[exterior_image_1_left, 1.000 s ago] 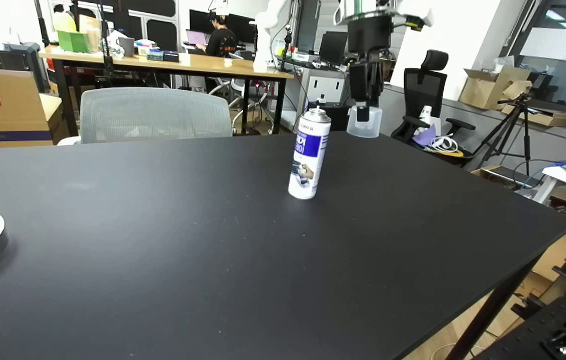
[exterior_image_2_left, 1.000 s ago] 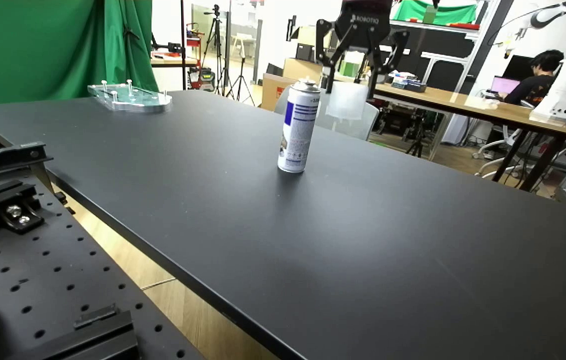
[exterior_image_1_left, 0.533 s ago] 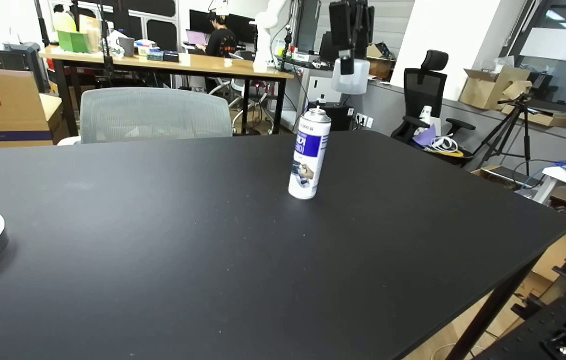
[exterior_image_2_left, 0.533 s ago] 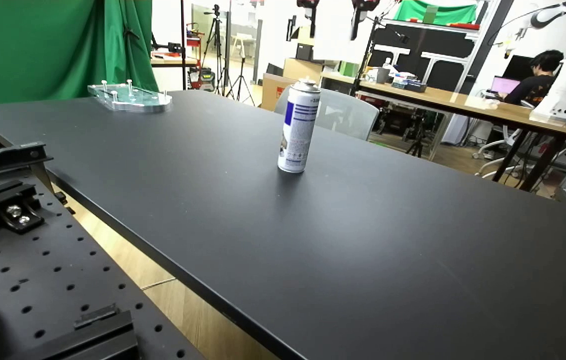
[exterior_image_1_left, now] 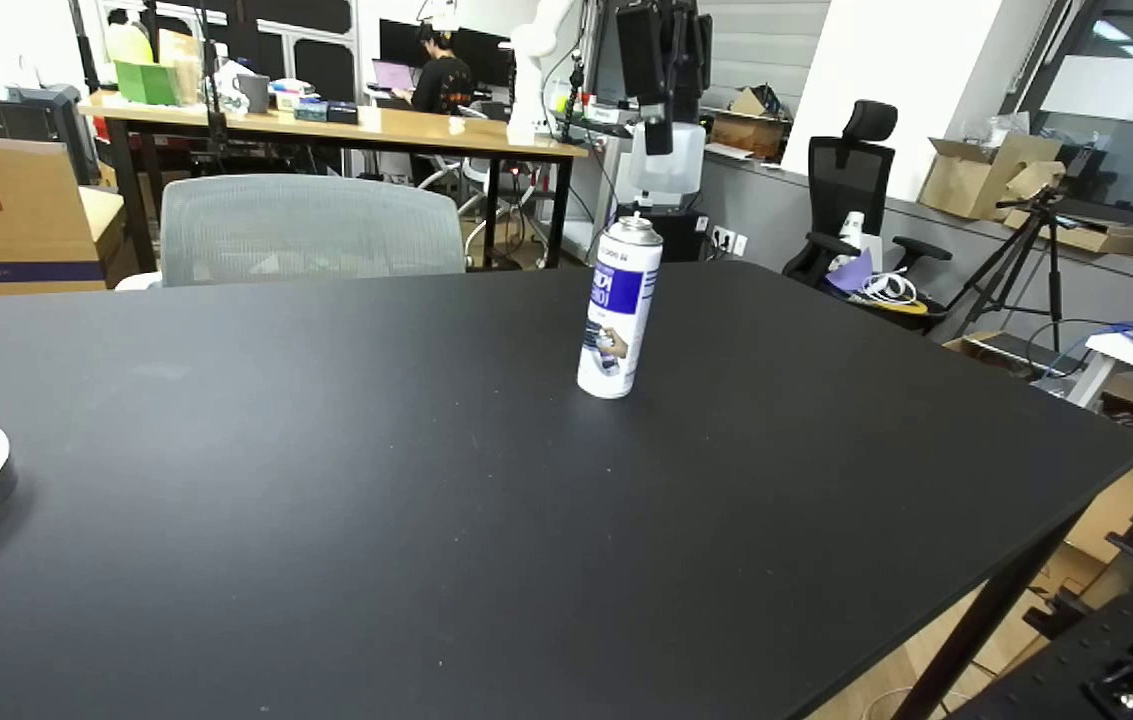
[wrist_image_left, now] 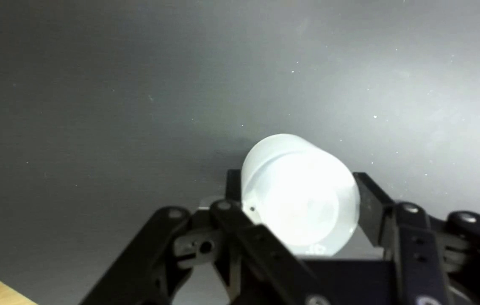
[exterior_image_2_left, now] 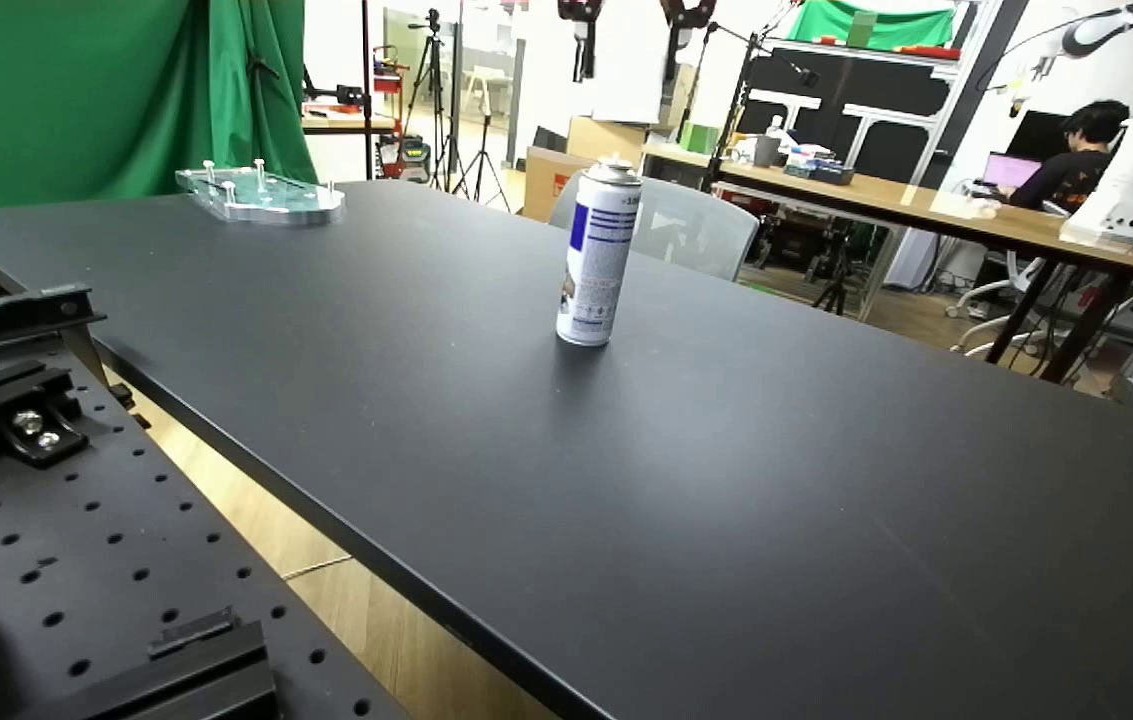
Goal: Pick the lid on the table and place it on the bottle
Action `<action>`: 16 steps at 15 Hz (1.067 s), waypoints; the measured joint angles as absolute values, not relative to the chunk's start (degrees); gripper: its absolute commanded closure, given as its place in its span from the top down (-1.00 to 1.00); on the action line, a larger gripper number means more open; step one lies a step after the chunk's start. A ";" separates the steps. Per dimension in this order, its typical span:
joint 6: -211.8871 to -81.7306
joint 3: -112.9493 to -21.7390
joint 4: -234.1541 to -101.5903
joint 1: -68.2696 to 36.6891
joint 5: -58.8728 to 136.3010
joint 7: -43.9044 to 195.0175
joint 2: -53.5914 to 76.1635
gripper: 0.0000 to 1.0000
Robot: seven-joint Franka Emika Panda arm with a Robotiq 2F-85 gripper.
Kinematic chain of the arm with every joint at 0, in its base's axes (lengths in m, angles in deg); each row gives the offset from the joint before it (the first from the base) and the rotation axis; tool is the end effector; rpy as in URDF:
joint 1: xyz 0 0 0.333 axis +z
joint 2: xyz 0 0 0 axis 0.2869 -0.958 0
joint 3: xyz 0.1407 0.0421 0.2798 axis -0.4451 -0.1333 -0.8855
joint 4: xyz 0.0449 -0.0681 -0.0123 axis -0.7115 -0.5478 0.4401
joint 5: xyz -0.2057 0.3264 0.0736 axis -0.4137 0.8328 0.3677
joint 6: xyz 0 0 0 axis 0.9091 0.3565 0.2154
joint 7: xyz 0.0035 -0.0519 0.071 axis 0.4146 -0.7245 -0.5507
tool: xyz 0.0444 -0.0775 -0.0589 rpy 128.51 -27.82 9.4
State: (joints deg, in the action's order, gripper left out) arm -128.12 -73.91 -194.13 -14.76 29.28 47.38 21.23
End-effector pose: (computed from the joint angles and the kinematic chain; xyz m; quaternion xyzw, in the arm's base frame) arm 0.5485 0.0308 0.3651 0.9482 0.2938 -0.0942 0.0756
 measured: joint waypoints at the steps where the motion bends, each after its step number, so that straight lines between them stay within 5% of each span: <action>1: -128.12 -73.91 -193.81 -14.76 29.34 47.38 20.61 -0.20; 16: -128.66 -73.85 -190.30 -15.45 36.27 47.28 15.73 -0.20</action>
